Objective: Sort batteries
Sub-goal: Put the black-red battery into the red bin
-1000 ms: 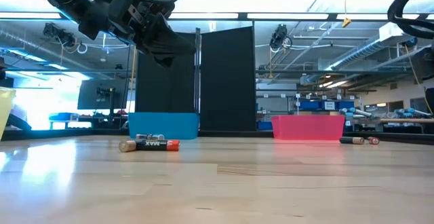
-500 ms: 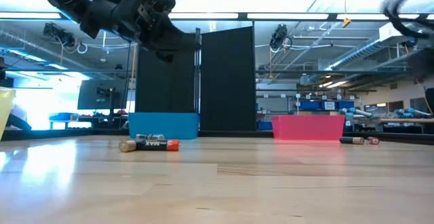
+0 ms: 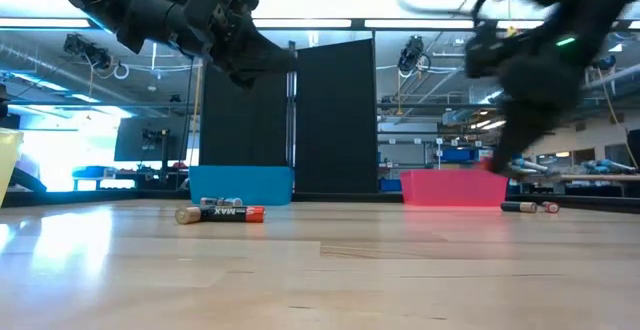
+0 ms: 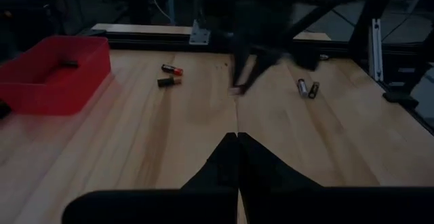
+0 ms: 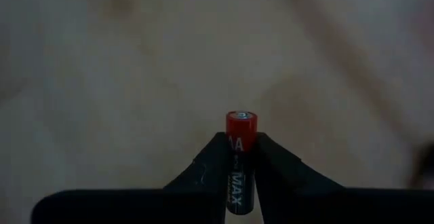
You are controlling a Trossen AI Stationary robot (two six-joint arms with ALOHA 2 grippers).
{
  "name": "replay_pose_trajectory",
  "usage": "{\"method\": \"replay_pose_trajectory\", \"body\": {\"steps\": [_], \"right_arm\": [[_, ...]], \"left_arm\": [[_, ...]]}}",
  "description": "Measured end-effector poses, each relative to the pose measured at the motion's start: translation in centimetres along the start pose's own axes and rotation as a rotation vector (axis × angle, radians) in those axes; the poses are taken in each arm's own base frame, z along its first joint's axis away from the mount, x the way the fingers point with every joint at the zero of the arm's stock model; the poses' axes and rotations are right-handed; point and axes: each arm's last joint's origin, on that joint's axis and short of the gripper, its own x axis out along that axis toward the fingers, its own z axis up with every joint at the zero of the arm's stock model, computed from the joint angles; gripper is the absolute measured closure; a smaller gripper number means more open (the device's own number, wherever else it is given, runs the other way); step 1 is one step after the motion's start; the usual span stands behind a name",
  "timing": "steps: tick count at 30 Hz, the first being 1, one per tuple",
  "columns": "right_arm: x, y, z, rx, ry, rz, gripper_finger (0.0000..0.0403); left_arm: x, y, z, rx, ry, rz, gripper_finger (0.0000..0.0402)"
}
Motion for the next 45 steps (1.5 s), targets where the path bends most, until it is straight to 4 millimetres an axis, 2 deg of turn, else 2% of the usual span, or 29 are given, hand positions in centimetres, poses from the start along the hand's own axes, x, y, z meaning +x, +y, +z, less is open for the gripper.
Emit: {"method": "replay_pose_trajectory", "body": {"steps": [4,10,17,20,25,29,34,45], "right_arm": [[1.9,-3.3,3.5,0.054,-0.047,-0.057,0.0343],[3.7,-10.0,7.7,0.142,-0.065,-0.109,0.0343],[2.2,-17.3,12.7,0.202,-0.168,-0.190,0.0343],[1.6,-20.4,14.0,0.224,-0.164,-0.224,0.0343],[4.1,-24.1,14.8,0.228,-0.032,-0.217,0.0343],[7.2,-25.9,14.9,0.235,0.072,-0.173,0.0343],[9.1,-27.3,14.2,0.279,0.167,-0.141,0.0343],[10.5,-29.2,12.8,0.334,0.232,-0.141,0.0343]], "left_arm": [[0.0,-0.3,0.1,0.005,-0.012,0.018,0.0396],[0.0,-0.4,0.2,0.009,-0.026,0.062,0.0396],[0.0,-0.4,0.4,0.010,-0.048,0.087,0.0396],[0.0,-0.4,0.4,0.010,-0.050,0.088,0.0396],[0.0,-0.4,0.4,0.008,-0.049,0.088,0.0396],[0.0,-0.4,0.4,0.007,-0.048,0.086,0.0396],[0.0,-0.8,0.4,0.010,-0.046,0.075,0.0396],[0.0,-0.9,0.4,0.011,-0.048,0.074,0.0396]]}}
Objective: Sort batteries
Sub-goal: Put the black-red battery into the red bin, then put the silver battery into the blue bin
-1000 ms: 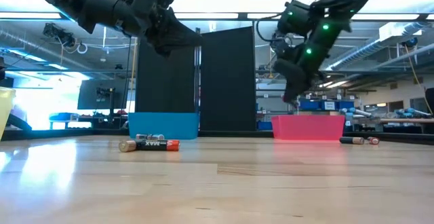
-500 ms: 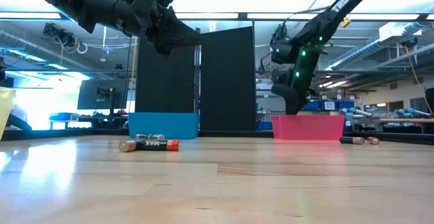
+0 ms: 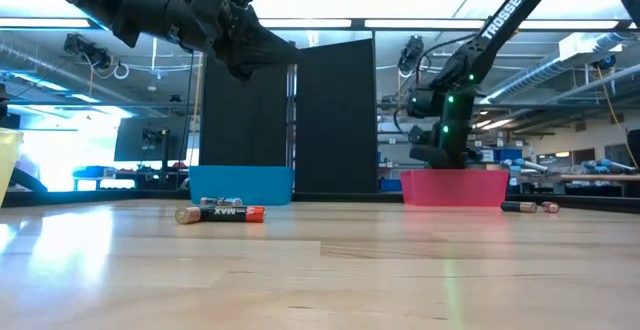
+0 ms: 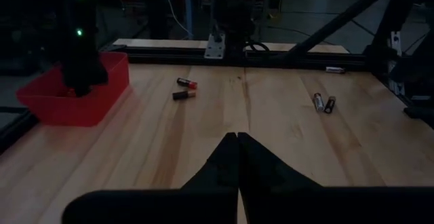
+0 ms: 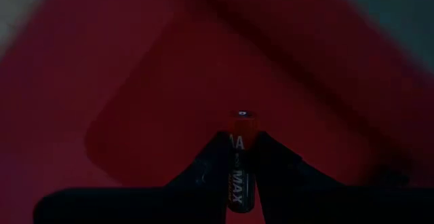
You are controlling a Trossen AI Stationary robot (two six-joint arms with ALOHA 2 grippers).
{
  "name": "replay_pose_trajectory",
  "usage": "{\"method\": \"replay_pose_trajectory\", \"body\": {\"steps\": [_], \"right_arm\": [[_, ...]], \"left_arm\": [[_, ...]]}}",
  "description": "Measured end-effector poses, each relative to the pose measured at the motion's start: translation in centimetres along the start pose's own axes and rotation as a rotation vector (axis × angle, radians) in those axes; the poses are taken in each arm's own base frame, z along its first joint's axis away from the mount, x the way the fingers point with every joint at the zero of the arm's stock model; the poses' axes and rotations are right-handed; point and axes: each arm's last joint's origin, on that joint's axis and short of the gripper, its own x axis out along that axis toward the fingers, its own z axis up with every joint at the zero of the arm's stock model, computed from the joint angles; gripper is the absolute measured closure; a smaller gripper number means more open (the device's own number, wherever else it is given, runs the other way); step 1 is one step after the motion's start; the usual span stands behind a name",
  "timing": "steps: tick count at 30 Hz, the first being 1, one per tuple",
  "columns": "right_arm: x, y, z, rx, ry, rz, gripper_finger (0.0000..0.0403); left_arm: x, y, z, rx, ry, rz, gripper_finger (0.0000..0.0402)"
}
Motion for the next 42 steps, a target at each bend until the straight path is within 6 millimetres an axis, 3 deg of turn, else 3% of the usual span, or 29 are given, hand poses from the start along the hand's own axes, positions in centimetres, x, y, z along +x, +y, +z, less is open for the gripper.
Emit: {"method": "replay_pose_trajectory", "body": {"steps": [6,13,18,26,30,35,38,42], "right_arm": [[1.3,0.1,-0.2,-0.003,0.039,0.003,0.0334],[0.8,0.1,-0.2,-0.003,0.030,0.002,0.0300],[-1.2,0.7,0.0,-0.022,-0.022,-0.030,0.0277],[-7.4,2.8,-0.7,-0.066,-0.154,-0.025,0.0243],[-10.7,4.4,-1.6,-0.117,-0.225,0.008,0.0277],[-13.8,7.6,-3.2,-0.221,-0.335,0.079,0.0382],[-14.6,9.5,-4.6,-0.263,-0.378,0.133,0.0387],[-14.0,11.6,-6.9,-0.290,-0.436,0.207,0.0385]], "left_arm": [[0.0,-0.3,0.0,-0.016,0.004,-0.009,0.0396],[0.0,-0.4,-0.2,-0.013,0.017,-0.012,0.0396],[0.0,-0.3,-0.6,-0.035,0.064,0.014,0.0396],[-0.1,-0.2,-1.4,-0.025,0.170,0.024,0.0396],[0.0,0.3,-1.1,0.010,0.300,-0.002,0.0396],[-0.3,1.0,0.2,0.147,0.500,-0.019,0.0398],[-0.8,1.7,1.1,0.222,0.611,-0.039,0.0399],[-1.4,3.0,1.9,0.286,0.729,-0.085,0.0400]]}}
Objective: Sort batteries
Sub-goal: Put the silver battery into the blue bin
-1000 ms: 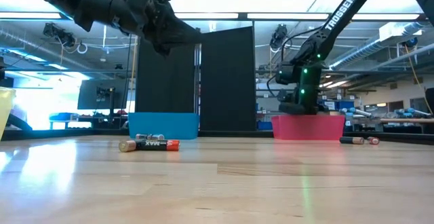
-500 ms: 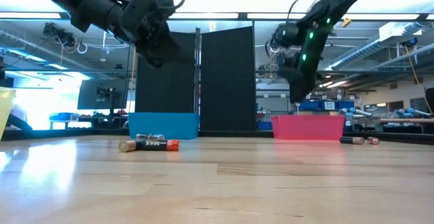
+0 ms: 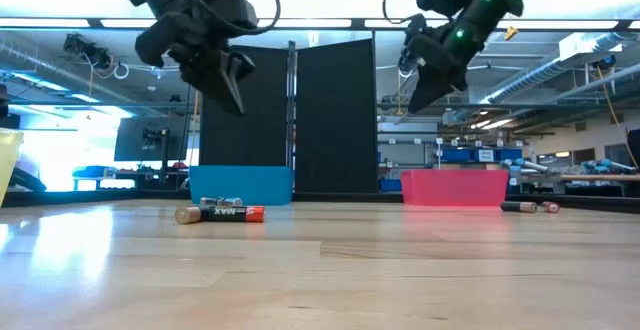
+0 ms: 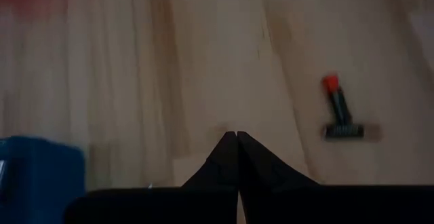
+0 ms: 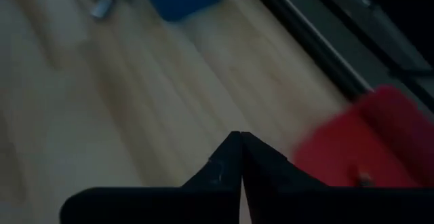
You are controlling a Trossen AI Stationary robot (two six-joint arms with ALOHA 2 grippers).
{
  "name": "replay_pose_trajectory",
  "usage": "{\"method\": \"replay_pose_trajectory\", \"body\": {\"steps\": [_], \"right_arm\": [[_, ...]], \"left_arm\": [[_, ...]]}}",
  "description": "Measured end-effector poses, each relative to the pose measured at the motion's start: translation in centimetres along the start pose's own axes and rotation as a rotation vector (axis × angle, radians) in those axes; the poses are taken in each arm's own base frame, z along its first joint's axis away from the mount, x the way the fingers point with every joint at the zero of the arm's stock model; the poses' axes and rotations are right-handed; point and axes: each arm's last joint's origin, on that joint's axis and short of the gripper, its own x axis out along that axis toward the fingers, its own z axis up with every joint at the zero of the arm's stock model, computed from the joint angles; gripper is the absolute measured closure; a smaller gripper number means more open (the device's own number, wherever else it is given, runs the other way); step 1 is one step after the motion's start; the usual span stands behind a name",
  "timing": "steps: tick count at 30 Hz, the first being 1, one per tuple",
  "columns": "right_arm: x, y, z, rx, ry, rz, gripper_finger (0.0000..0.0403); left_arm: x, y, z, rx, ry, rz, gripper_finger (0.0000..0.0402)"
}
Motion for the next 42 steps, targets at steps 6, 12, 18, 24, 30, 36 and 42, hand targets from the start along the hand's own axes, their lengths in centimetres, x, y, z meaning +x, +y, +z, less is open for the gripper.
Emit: {"method": "replay_pose_trajectory", "body": {"steps": [6,12,18,24,30,36,42], "right_arm": [[0.7,3.4,-2.8,0.008,-0.128,0.084,0.0391],[0.8,5.6,-4.4,-0.014,-0.155,0.107,0.0381],[0.4,6.8,-4.8,-0.055,-0.175,0.100,0.0391],[0.3,7.2,-4.9,-0.076,-0.180,0.108,0.0379],[0.1,7.6,-5.0,-0.097,-0.183,0.113,0.0387],[0.1,7.7,-5.0,-0.097,-0.187,0.113,0.0384],[0.1,7.7,-4.9,-0.097,-0.189,0.114,0.0383]], "left_arm": [[0.9,2.5,-0.7,0.063,0.216,-0.031,0.0400],[4.0,5.2,-1.3,0.100,0.368,-0.001,0.0400],[6.9,5.8,-2.2,0.170,0.504,0.011,0.0359],[8.5,5.8,-2.7,0.207,0.568,0.019,0.0289],[9.0,5.9,-2.7,0.213,0.529,0.052,0.0245],[9.4,6.2,-2.6,0.212,0.502,0.088,0.0239],[10.7,6.0,-3.4,0.215,0.565,0.049,0.0239]]}}
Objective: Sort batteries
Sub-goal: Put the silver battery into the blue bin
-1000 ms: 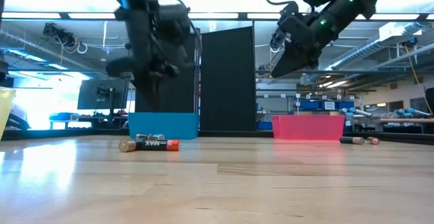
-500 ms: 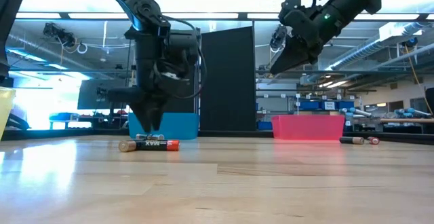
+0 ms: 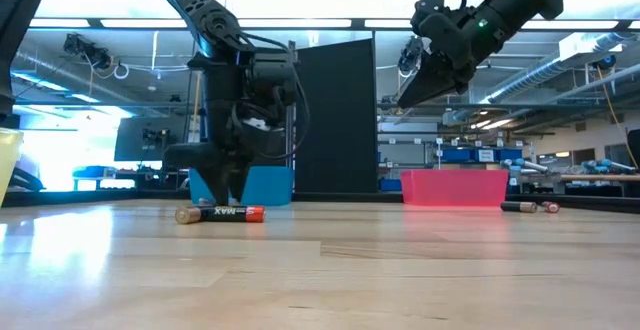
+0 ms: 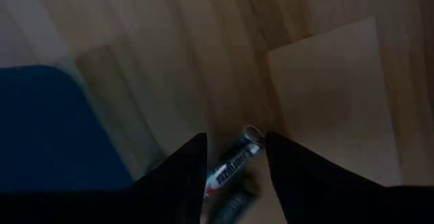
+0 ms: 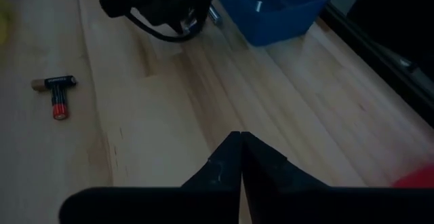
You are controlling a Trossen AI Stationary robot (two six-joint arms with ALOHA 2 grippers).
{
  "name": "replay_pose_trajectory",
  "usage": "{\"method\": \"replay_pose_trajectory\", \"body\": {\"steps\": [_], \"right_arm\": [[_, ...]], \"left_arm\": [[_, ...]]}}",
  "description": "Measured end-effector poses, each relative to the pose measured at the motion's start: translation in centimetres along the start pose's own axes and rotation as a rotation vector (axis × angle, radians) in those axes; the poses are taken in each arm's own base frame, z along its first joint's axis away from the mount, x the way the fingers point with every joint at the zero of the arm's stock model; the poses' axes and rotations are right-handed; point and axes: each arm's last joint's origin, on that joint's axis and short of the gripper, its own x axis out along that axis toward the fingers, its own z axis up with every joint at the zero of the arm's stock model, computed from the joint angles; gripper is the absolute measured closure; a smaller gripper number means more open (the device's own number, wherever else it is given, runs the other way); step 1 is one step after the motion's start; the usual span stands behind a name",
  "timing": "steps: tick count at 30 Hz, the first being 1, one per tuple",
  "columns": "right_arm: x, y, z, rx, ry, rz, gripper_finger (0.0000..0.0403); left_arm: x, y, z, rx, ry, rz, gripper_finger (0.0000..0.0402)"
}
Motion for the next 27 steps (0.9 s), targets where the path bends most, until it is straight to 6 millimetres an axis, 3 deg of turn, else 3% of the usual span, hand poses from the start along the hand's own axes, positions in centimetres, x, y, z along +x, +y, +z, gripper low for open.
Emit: {"method": "replay_pose_trajectory", "body": {"steps": [7,14,20,22,27], "right_arm": [[0.0,0.0,0.0,0.000,0.000,0.000,0.0386],[0.0,0.1,0.0,-0.002,0.000,0.002,0.0387],[-0.1,0.9,-0.3,-0.025,-0.012,0.031,0.0387],[0.0,1.4,-1.1,-0.034,-0.035,0.037,0.0388],[0.5,2.5,-4.0,-0.030,-0.145,0.111,0.0392]], "left_arm": [[0.9,-0.2,0.1,0.007,0.027,-0.020,0.0249],[0.8,-0.2,0.1,0.000,0.031,-0.035,0.0353],[0.2,-0.5,0.6,-0.046,0.012,-0.005,0.0361],[-0.4,-0.6,0.8,-0.103,-0.041,-0.012,0.0361],[-3.0,-0.8,1.3,-0.269,-0.358,-0.085,0.0361]]}}
